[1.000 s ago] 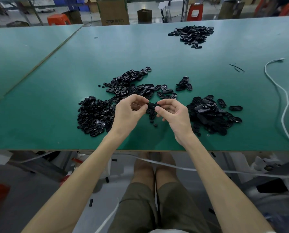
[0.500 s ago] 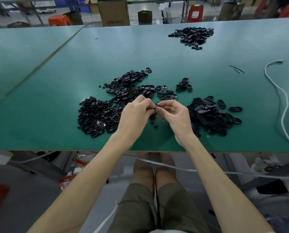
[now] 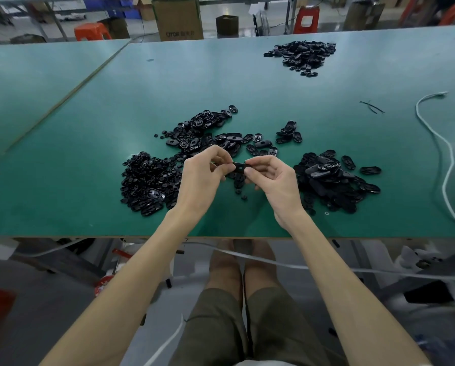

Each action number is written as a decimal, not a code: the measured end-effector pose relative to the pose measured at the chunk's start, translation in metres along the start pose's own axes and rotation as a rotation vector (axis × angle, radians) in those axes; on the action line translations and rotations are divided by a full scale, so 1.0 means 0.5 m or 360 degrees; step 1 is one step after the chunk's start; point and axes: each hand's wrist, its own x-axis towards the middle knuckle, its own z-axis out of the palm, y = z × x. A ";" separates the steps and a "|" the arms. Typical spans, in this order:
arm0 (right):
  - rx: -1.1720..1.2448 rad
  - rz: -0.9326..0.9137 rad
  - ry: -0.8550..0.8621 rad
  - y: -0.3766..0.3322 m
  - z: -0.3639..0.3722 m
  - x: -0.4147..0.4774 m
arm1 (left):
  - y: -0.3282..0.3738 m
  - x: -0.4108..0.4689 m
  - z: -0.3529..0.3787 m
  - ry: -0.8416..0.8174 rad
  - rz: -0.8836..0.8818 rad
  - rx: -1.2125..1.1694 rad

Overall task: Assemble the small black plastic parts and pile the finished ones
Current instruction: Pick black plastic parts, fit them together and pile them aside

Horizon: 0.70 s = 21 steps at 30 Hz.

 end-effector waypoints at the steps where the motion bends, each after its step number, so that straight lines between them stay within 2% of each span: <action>1: -0.0003 0.0000 0.0005 0.001 0.000 0.000 | 0.001 0.000 -0.001 -0.0012 -0.0004 -0.0006; 21: -0.0007 -0.0040 -0.0001 -0.001 -0.003 0.005 | 0.011 0.007 0.018 0.0008 -0.0176 0.0076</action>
